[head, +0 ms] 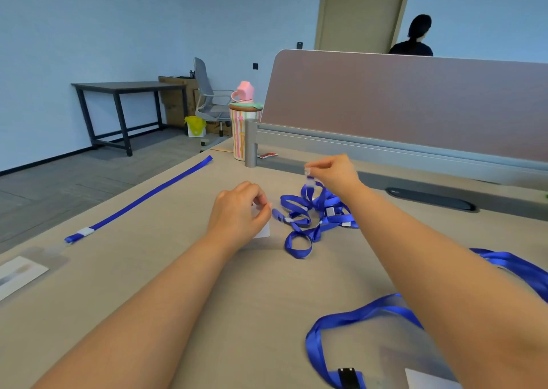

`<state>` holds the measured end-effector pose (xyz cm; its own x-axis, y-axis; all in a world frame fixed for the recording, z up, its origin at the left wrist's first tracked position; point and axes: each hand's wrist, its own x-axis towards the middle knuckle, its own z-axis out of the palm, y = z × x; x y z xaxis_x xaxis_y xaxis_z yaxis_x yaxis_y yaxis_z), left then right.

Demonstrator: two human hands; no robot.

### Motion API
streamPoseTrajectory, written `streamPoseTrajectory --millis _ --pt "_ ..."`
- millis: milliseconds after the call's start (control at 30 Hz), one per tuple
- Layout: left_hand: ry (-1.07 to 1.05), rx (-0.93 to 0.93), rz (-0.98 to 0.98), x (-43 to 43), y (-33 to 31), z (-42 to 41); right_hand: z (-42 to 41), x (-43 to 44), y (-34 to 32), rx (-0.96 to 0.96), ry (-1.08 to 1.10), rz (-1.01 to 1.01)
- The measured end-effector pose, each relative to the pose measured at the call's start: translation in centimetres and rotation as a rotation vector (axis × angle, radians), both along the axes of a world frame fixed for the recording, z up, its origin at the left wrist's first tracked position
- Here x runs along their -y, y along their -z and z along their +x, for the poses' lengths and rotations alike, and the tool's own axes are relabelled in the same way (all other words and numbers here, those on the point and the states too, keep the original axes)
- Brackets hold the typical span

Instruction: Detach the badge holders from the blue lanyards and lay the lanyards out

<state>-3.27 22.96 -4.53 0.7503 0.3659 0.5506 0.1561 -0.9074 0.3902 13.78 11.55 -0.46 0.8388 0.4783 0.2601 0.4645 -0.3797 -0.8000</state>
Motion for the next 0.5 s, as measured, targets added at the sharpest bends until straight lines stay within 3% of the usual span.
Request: streamPoseTrajectory --millis 67,200,333,500 --pt "0.018 0.003 0.007 0.1 -0.1 -0.1 -0.3 0.2 -0.9 0.147 0.089 0.147" --pt "0.075 0.043 -0.006 0.4 -0.2 -0.1 -1.7 0.5 -3.0 0.215 -0.099 0.305" --pt "0.131 0.059 -0.047 0.9 -0.5 -0.2 -3.5 1.7 -2.9 0.302 -0.189 0.05" --pt "0.147 0.03 -0.01 1.6 -0.5 -0.3 -4.8 3.7 0.2 0.208 -0.215 -0.159"
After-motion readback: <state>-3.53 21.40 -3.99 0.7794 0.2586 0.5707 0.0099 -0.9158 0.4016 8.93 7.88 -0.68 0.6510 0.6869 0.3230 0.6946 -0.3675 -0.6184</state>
